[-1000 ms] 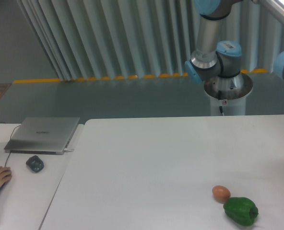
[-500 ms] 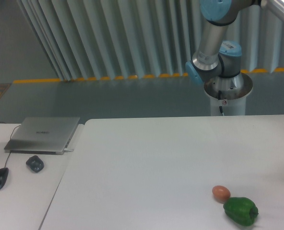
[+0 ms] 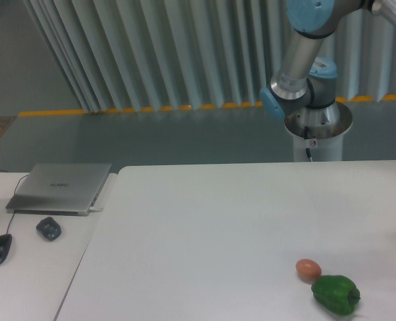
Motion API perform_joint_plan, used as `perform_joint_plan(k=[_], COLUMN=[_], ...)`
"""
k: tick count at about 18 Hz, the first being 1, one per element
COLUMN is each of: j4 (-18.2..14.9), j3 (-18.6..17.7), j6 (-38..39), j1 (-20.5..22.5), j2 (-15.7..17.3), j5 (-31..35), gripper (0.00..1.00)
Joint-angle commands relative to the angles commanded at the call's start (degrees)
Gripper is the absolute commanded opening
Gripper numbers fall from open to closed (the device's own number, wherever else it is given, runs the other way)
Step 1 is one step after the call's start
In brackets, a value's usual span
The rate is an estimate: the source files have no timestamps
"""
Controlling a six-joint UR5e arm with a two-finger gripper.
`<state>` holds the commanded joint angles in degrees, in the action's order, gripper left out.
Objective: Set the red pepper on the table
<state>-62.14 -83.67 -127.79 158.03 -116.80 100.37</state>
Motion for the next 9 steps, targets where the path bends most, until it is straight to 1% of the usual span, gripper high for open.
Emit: perform_joint_plan(k=[9], j4=[0.09], j3=[-0.18], j6=[-0.35], j1=[1.14], j2=[-0.79], j5=[-1.32], gripper=[1.00])
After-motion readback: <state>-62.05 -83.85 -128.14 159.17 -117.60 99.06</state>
